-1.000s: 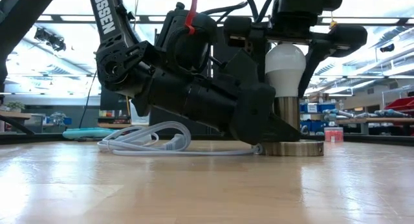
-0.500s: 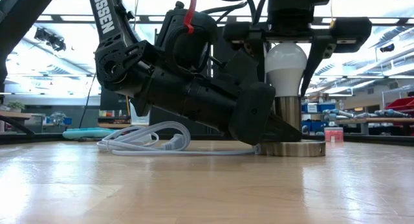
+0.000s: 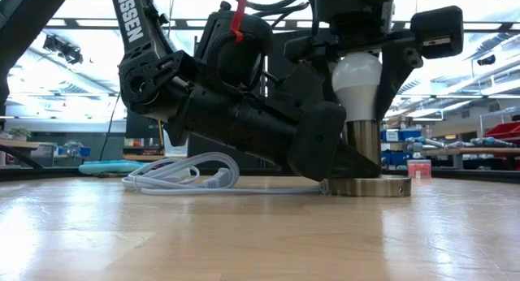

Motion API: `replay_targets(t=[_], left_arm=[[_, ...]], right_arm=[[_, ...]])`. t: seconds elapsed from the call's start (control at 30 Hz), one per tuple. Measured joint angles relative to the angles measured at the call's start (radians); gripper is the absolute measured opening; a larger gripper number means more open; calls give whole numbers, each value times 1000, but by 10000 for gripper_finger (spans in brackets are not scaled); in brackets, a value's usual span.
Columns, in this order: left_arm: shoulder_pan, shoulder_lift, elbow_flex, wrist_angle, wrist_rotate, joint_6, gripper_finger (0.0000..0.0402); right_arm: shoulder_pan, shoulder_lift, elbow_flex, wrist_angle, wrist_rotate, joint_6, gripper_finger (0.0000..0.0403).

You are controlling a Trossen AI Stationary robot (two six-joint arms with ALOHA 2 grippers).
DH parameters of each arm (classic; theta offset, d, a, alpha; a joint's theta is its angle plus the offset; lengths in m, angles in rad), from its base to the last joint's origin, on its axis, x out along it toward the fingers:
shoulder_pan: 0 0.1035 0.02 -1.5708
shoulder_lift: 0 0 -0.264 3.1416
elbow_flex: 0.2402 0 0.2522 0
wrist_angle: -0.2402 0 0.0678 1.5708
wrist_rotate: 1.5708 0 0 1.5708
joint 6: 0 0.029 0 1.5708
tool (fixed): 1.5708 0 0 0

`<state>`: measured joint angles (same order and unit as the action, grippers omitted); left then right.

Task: Screw lightbulb
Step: Insert the lightbulb into the lamp

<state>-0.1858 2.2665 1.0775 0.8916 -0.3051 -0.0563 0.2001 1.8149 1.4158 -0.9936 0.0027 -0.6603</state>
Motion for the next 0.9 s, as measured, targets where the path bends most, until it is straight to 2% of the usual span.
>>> replay_targets(t=[0.3,0.53,0.73,0.9], left_arm=[[0,0,0,0,0,0,193],[0,0,0,1,6,-1,193],[0,0,0,0,4,-4,193],[1,0,0,0,6,-3,193]], right_arm=[[0,0,0,-2,-7,265,265],[0,0,0,-5,-8,478,256],[0,0,1,-5,-16,600,274],[0,0,2,-2,-30,652,265]])
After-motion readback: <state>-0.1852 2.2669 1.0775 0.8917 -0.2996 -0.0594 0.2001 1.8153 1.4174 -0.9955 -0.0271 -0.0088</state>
